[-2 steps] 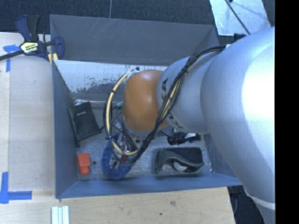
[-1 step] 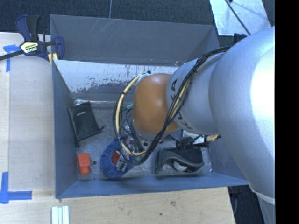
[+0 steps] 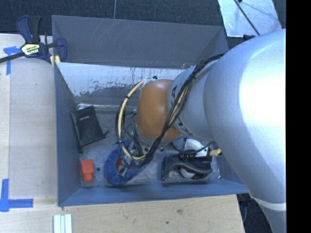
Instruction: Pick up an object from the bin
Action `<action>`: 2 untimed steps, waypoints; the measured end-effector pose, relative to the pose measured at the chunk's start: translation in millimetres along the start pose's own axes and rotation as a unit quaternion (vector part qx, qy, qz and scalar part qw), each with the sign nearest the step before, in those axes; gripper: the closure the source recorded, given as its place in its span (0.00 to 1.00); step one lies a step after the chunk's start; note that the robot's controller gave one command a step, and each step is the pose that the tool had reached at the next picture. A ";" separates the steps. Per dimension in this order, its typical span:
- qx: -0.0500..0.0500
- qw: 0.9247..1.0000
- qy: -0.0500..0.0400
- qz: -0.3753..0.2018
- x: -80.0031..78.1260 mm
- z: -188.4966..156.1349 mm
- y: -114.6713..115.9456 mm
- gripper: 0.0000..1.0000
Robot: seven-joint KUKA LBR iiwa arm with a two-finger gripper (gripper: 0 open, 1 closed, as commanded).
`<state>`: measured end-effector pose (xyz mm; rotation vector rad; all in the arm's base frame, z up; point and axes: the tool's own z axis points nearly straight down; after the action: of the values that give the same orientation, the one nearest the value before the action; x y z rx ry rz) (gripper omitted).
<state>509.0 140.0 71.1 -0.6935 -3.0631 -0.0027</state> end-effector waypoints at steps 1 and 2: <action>-0.001 1.000 -0.003 -0.001 -42.8 -0.2 46.7 0.00; -0.004 1.000 -0.008 -0.001 -45.6 -5.5 47.2 1.00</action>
Offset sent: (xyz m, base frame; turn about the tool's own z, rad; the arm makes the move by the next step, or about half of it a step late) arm 0.0558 0.0233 -0.0011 0.0005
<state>570.5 163.0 76.5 -0.6935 -3.0815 -0.0093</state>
